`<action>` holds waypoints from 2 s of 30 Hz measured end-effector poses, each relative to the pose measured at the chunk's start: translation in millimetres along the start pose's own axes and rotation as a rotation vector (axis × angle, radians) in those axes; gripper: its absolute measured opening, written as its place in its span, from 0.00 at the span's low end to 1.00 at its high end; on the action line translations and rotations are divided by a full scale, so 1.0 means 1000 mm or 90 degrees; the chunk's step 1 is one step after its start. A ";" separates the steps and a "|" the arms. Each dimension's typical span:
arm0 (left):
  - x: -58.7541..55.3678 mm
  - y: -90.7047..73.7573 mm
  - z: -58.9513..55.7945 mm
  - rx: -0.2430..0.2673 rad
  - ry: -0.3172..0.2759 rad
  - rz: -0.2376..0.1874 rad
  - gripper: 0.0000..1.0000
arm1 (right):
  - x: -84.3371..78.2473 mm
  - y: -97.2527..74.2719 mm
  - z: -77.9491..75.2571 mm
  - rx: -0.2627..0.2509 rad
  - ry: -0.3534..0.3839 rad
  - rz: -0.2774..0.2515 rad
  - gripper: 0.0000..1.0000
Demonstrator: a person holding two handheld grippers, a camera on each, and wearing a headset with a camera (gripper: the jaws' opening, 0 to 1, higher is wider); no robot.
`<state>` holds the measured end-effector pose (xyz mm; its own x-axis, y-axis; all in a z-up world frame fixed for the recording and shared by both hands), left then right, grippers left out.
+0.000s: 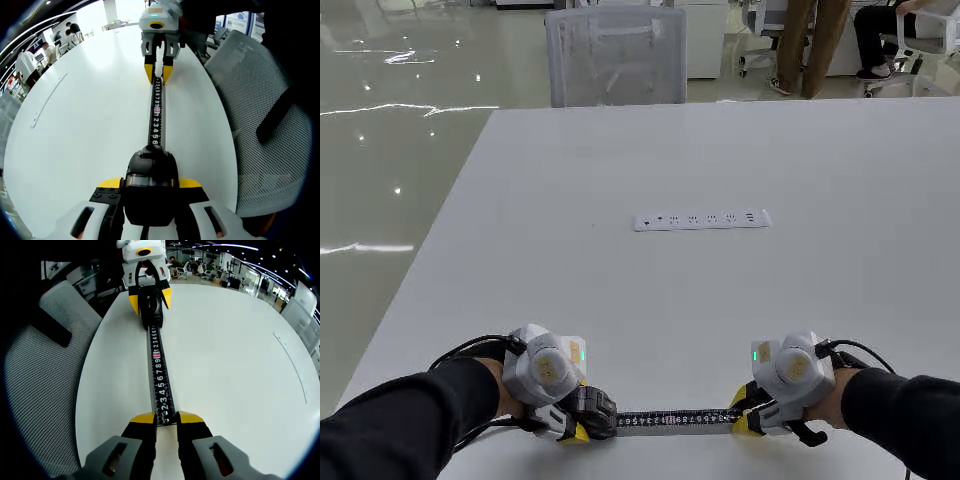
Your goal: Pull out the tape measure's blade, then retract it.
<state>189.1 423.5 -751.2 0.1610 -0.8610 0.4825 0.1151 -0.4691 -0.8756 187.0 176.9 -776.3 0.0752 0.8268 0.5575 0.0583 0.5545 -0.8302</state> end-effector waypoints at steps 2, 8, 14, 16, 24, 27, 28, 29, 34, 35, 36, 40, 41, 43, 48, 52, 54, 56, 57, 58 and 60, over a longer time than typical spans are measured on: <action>0.000 0.000 0.000 0.000 0.000 0.000 0.35 | -0.002 -0.001 0.000 0.000 0.000 0.002 0.11; 0.000 0.000 0.000 0.000 0.000 0.001 0.35 | -0.006 -0.005 0.000 -0.001 0.004 0.005 0.11; 0.000 0.000 0.000 0.001 0.000 0.001 0.35 | -0.012 -0.009 -0.001 -0.001 0.006 0.010 0.11; 0.000 0.000 0.000 0.001 -0.001 0.001 0.35 | -0.014 -0.010 -0.001 -0.002 0.008 0.010 0.11; 0.000 0.000 0.000 0.001 -0.002 0.002 0.35 | -0.021 -0.015 -0.001 -0.003 0.009 0.018 0.11; 0.000 0.000 0.000 0.001 -0.001 0.002 0.35 | -0.024 -0.017 -0.002 -0.005 0.011 0.019 0.11; 0.000 0.000 0.000 0.001 -0.001 0.002 0.35 | -0.025 -0.017 -0.002 -0.005 0.011 0.019 0.11; 0.000 0.000 0.000 0.001 -0.002 0.002 0.35 | -0.026 -0.018 -0.002 -0.006 0.012 0.020 0.11; 0.000 0.000 0.000 0.001 -0.002 0.003 0.35 | -0.029 -0.020 -0.002 -0.006 0.010 0.024 0.11; 0.000 0.000 0.000 0.001 -0.002 0.003 0.35 | -0.030 -0.021 -0.003 -0.006 0.011 0.024 0.11; 0.000 0.000 0.000 0.001 -0.002 0.003 0.35 | -0.030 -0.021 -0.003 -0.006 0.012 0.024 0.11; 0.000 0.000 0.000 0.001 -0.002 0.003 0.35 | -0.033 -0.024 -0.003 -0.006 0.014 0.027 0.11; 0.000 0.000 0.000 0.001 -0.002 0.004 0.35 | -0.034 -0.024 -0.003 -0.006 0.014 0.028 0.11; 0.000 0.000 -0.001 0.001 -0.003 0.004 0.35 | -0.035 -0.025 -0.003 -0.007 0.015 0.028 0.11; 0.000 0.000 0.000 0.002 -0.003 0.005 0.35 | -0.038 -0.027 -0.003 -0.009 0.017 0.030 0.11; 0.000 0.000 0.000 0.002 -0.004 0.005 0.35 | -0.041 -0.030 -0.003 -0.010 0.015 0.034 0.11; -0.001 0.000 0.000 0.002 -0.004 0.005 0.35 | -0.042 -0.030 -0.004 -0.011 0.015 0.036 0.11; -0.001 0.000 0.000 0.002 -0.004 0.005 0.35 | -0.043 -0.032 -0.004 -0.012 0.016 0.037 0.11; -0.001 0.000 0.000 0.002 -0.004 0.005 0.35 | -0.044 -0.032 -0.003 -0.013 0.016 0.037 0.11; -0.001 0.000 0.000 0.002 -0.004 0.005 0.35 | -0.044 -0.032 -0.003 -0.013 0.017 0.037 0.11; 0.000 0.000 0.000 0.002 -0.004 0.005 0.35 | -0.045 -0.033 -0.003 -0.014 0.019 0.036 0.11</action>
<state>189.1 423.8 -751.7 0.1679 -0.8636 0.4754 0.1167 -0.4614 -0.8795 185.1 121.3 -774.3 0.1083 0.8533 0.5100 0.0752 0.5045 -0.8601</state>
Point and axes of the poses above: the centre of the closed fingertips' face, and the gripper's own axes: y roughly forward along the fingers, z roughly to its left, x roughly out of its top, the point moved 6 cm from there along -y, roughly backward along the fingers, and after that the axes turned 3 degrees about -y, right-handed, at the moved point
